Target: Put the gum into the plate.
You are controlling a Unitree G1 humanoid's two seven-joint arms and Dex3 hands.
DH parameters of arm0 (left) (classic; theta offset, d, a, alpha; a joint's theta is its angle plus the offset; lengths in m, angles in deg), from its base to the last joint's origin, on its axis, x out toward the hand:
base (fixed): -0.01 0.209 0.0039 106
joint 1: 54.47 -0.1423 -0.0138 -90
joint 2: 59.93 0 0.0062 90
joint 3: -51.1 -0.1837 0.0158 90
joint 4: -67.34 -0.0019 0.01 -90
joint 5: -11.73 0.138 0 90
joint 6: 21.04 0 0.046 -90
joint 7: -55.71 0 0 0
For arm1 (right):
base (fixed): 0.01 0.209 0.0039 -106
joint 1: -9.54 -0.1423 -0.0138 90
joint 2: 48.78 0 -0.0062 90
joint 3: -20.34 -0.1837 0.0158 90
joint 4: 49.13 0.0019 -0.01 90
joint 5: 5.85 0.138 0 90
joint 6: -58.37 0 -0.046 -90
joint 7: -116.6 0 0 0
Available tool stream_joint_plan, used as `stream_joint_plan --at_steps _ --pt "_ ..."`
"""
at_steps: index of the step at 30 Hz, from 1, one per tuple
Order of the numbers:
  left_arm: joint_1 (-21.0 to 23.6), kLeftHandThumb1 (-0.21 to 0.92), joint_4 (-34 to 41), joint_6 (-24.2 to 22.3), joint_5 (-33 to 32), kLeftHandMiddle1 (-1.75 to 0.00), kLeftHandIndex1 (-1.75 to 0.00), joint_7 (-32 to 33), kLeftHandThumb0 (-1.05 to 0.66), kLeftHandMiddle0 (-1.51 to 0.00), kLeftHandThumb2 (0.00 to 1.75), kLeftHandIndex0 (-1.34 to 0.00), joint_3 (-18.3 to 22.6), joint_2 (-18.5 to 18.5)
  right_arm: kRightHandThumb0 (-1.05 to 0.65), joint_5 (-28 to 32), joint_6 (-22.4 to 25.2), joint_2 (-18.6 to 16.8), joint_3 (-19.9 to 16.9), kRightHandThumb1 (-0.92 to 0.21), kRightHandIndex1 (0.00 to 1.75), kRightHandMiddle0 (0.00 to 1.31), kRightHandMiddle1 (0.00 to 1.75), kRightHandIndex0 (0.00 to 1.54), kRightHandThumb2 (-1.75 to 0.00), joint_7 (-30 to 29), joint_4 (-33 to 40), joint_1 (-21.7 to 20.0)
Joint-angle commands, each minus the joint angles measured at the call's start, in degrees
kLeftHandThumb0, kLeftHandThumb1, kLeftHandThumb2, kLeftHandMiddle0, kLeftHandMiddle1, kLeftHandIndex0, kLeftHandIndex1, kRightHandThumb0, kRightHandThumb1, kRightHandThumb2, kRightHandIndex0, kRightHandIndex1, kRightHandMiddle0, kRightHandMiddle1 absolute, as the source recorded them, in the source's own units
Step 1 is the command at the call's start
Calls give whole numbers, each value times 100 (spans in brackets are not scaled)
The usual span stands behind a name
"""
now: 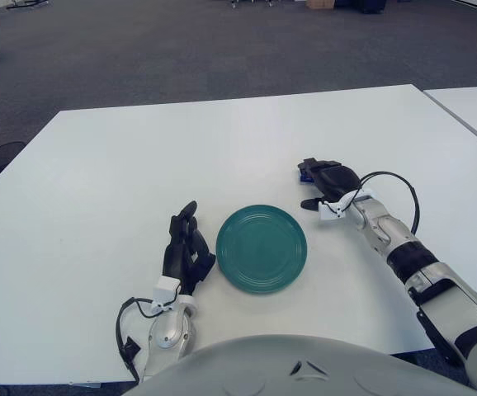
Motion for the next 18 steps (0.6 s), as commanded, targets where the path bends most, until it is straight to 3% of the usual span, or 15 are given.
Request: stream_joint_plan --at_steps 1,12,18 --pt "14 92 -40 -108 0 -1 -75 5 -79 -33 100 0 2 -8 -74 -10 24 3 193 -92 0 0 78 42 -53 179 -528 42" --pt "20 92 -106 -50 -37 0 -75 -20 -81 -32 100 0 34 -16 -74 50 39 -65 318 -92 1 0 73 46 -64 82 -975 -124" --pt "31 92 -140 -21 -35 0 -74 -22 -81 -31 100 0 50 -32 -75 24 68 155 362 -92 2 0 76 48 -66 225 -321 134"
